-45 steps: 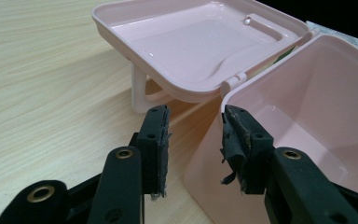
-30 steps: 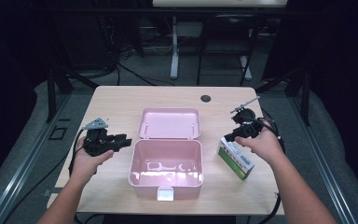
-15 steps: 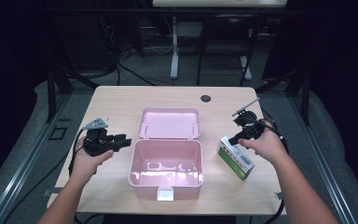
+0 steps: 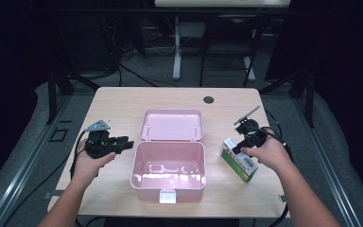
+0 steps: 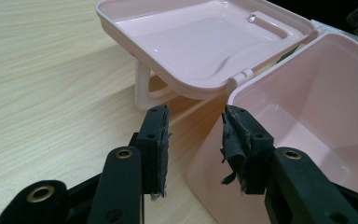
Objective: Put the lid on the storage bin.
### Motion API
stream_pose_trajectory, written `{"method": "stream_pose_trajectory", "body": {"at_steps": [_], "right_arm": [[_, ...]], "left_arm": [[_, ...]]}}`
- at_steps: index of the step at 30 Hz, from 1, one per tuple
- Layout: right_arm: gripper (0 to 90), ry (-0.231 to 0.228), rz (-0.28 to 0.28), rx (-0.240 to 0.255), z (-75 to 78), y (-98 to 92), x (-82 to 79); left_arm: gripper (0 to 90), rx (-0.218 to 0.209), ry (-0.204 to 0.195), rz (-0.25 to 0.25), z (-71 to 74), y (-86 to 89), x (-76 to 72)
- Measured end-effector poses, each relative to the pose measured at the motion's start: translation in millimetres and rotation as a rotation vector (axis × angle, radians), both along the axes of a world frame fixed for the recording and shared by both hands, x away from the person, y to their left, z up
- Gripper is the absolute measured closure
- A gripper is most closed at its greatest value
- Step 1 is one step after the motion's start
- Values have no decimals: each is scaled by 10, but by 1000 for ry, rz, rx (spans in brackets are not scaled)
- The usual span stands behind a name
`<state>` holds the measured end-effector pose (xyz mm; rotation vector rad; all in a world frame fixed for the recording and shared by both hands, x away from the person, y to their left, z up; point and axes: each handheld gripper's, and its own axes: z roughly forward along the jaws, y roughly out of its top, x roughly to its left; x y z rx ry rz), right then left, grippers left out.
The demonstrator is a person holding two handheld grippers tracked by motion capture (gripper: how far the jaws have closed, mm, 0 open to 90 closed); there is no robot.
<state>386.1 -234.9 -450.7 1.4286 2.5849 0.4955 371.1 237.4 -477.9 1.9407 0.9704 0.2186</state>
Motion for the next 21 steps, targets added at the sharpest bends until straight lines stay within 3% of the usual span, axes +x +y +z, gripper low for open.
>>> {"method": "stream_pose_trajectory", "body": {"at_steps": [5, 21], "right_arm": [[526, -1, -13, -26, -2, 6, 28], [474, 85, -11, -62, -58, 38, 76]], "left_arm": [[607, -3, 4, 5, -6, 4, 2], [607, 0, 5, 4, -8, 15, 8]]}}
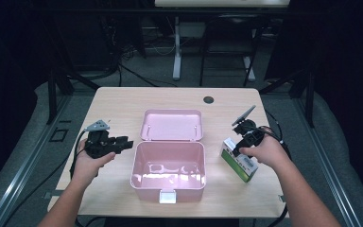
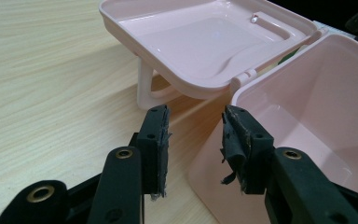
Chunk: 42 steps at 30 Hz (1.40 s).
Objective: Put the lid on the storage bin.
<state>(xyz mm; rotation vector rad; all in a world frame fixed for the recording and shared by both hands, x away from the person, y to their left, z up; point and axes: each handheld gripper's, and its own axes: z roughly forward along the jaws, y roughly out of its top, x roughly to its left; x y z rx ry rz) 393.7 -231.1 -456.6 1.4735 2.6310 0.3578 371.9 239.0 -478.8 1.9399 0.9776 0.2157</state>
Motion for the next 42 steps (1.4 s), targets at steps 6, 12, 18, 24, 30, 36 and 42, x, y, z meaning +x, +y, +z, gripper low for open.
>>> {"method": "stream_pose_trajectory", "body": {"at_steps": [6, 12, 18, 24, 30, 36, 42], "right_arm": [[467, 28, 5, -20, -60, 13, 24], [471, 58, 12, -39, -134, 28, 53], [494, 73, 15, -51, -202, 28, 77], [528, 108, 9, -61, -247, 18, 112], [573, 121, 16, -63, -285, 52, 120], [601, 136, 21, -80, -290, 74, 134], [613, 141, 26, -98, -275, 81, 126]], "left_arm": [[607, 1, -2, 2, -3, -6, -1], [607, 3, -2, 2, -5, -3, 3], [607, 5, 0, 3, -10, -10, 3], [607, 7, 1, 2, -12, -9, 5], [607, 4, 3, 5, -12, -7, 4], [607, 5, 1, 5, -12, -7, 4], [607, 2, 2, 5, -9, 1, 6]]}}
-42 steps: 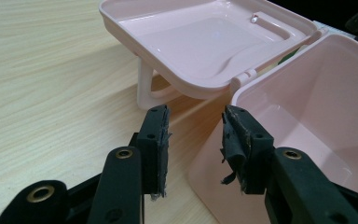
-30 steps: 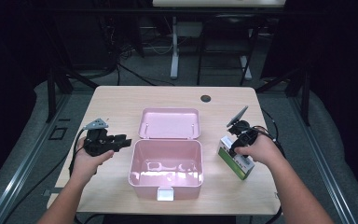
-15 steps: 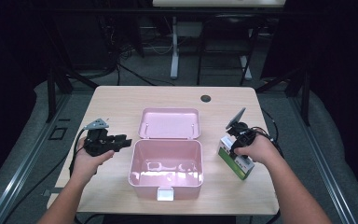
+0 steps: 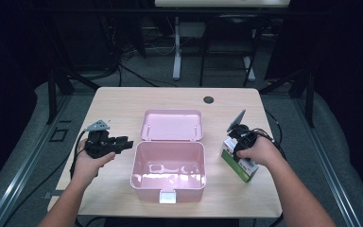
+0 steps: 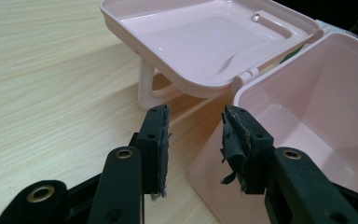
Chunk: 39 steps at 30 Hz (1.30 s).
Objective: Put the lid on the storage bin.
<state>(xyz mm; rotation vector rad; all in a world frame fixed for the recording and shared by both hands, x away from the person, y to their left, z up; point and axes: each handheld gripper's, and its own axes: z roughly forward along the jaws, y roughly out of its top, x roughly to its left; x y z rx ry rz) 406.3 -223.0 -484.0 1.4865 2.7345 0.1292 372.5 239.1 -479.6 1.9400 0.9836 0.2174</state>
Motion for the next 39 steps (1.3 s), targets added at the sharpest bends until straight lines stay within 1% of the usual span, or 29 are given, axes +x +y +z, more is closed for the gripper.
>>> {"method": "stream_pose_trajectory", "body": {"at_steps": [1, 2, 4, 10, 12, 14, 15, 20, 22, 23, 25, 27, 31, 36, 39], "right_arm": [[613, 2, 5, -3, 7, -5, 1], [614, -7, 2, 9, 4, -9, -4], [614, -13, -2, 16, 25, -17, -9], [614, -16, -6, 22, 154, -22, -36], [614, -25, -1, 27, 205, -13, -53], [614, -21, -2, 27, 259, 2, -71], [614, -20, 6, 25, 279, 4, -73], [614, -40, 24, 21, 403, 66, -116], [615, -34, 33, 14, 461, 93, -131], [614, -45, 35, 22, 477, 107, -141], [614, -33, 42, 15, 539, 137, -154], [615, -40, 49, 19, 580, 167, -168], [614, -36, 59, 14, 669, 227, -189], [614, -30, 72, 23, 759, 282, -203], [615, -38, 80, 27, 803, 310, -216]], "left_arm": [[607, 0, 0, 0, 0, 0, 0], [607, 0, 0, 0, 0, 0, 0], [607, 0, 0, -1, -1, -2, 0], [607, 2, 0, 0, 0, -4, -1], [607, 2, 1, 0, 1, -3, -2], [607, 2, 1, 0, 1, -4, -2], [607, 0, -1, -2, 1, -2, -1], [607, 0, 1, 0, 6, 9, -1], [607, -2, 0, 1, 5, 10, 0], [607, -4, -1, 3, 5, 8, -1], [607, -4, 0, 2, 6, 11, -1], [607, -5, -2, 3, 7, 13, -1], [607, -7, -1, 5, 9, 20, -1], [607, -6, 1, 2, 11, 31, 3], [607, -5, 1, 2, 10, 31, 4]]}}
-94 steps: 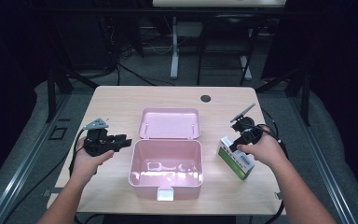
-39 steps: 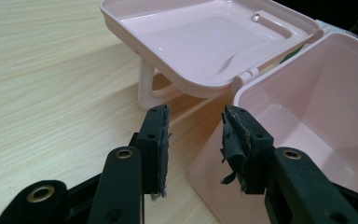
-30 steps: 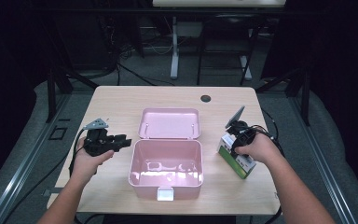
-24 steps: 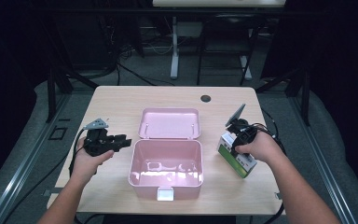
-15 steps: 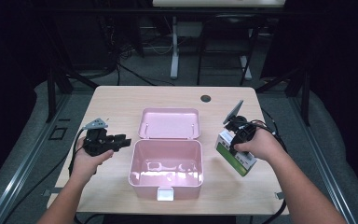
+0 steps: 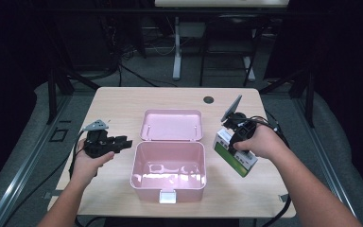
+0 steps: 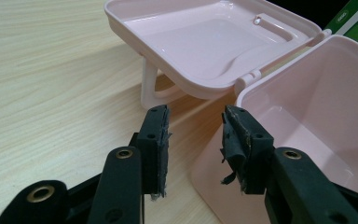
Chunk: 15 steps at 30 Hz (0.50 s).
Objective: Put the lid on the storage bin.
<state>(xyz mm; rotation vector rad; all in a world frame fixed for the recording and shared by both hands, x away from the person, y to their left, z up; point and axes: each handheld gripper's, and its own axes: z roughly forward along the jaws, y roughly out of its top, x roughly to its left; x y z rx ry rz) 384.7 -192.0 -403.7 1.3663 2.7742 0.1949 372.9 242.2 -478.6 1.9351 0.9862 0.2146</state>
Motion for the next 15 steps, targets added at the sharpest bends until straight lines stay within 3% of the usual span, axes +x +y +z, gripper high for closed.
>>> {"method": "stream_pose_trajectory", "body": {"at_steps": [15], "right_arm": [[615, 4, 36, 9, 296, 101, -137]], "left_arm": [[607, 0, -1, 2, -2, -7, -2]]}}
